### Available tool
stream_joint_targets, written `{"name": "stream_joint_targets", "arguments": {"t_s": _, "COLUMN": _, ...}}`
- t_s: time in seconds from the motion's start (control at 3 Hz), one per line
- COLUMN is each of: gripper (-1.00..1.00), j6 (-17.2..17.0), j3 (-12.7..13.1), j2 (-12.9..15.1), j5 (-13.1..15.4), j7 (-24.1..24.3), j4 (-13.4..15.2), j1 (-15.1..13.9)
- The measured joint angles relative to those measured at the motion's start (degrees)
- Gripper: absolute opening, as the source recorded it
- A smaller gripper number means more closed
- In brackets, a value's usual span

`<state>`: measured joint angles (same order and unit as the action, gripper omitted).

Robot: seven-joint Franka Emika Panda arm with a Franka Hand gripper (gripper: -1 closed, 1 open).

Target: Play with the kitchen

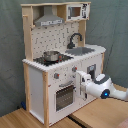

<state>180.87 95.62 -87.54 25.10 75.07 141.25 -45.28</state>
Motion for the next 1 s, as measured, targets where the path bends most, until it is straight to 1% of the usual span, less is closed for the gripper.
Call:
{"name": "stream_joint_targets", "arguments": {"t_s": 0.33, "gripper": 1.0, "j6": -0.06, "j3": -5.47, "j2": 0.15, "j5": 0.01, "j7": -1.83, "j4": -0.08, "j1": 2.78}}
{"name": "stream_joint_targets", "arguments": {"t_s": 0.67, "gripper": 1.0, "j6": -0.12, "j3": -9.7, "j2": 0.26, "j5": 0.05, "j7": -4.59, "j4": -0.29, "j1": 6.0}}
{"name": "stream_joint_targets", "arguments": {"t_s": 1.0, "gripper": 1.0, "j6": -2.18, "j3": -10.57, "j2": 0.2, "j5": 0.15, "j7": -10.92, "j4": -2.92, "j1": 6.62}}
